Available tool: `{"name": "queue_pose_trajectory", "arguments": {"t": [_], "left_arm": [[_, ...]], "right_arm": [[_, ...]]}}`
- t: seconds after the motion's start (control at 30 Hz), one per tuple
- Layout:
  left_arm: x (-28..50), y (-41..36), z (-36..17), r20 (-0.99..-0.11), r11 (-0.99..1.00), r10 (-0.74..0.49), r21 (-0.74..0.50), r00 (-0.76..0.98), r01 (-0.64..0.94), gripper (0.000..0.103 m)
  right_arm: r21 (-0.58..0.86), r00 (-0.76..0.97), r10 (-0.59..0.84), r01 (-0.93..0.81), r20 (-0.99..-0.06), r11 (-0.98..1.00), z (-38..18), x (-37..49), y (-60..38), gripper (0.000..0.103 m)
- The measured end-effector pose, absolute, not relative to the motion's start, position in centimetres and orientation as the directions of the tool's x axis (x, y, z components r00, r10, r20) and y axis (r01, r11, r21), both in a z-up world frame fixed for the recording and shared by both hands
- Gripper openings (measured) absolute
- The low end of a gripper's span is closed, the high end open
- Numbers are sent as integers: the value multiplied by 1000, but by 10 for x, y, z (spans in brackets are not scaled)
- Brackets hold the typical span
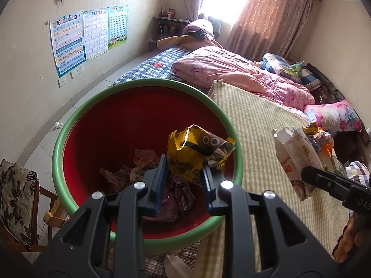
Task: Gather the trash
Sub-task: 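Carry the yellow wrapper and POCKY box over the green-rimmed bin with both grippers, then open both grippers to drop the wrapper and box into the bin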
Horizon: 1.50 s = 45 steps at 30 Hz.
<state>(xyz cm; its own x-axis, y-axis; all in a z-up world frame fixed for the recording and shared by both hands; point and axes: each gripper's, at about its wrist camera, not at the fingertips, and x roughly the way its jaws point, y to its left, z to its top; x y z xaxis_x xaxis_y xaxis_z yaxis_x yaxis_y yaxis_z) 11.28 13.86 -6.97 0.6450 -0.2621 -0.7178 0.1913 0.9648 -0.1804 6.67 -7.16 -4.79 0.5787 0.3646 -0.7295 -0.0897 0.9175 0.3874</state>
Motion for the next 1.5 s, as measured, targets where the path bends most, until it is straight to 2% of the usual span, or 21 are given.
{"name": "queue_pose_trajectory", "arguments": {"t": [0.6, 1.07, 1.13, 1.2, 1.3, 1.5], "left_arm": [[129, 140, -79, -726, 963, -267, -181, 634, 198, 26], [133, 172, -85, -738, 978, -209, -157, 642, 138, 26], [133, 175, -85, -740, 981, -192, -147, 645, 124, 34], [131, 177, -84, -732, 984, -175, -140, 658, 105, 61], [129, 181, -83, -723, 986, -160, -141, 672, 84, 67], [129, 174, -81, -722, 987, -154, -142, 675, 74, 68]], "right_arm": [[394, 572, 384, -113, -725, 912, -45, 87, -59, 30], [439, 521, 475, -202, -709, 876, -47, 126, -14, 32], [452, 511, 494, -214, -704, 866, -48, 130, -8, 36], [468, 508, 509, -218, -695, 856, -47, 132, -4, 54], [469, 527, 505, -214, -683, 857, -43, 130, -7, 58], [432, 589, 430, -147, -684, 890, -36, 120, -40, 60]]}}
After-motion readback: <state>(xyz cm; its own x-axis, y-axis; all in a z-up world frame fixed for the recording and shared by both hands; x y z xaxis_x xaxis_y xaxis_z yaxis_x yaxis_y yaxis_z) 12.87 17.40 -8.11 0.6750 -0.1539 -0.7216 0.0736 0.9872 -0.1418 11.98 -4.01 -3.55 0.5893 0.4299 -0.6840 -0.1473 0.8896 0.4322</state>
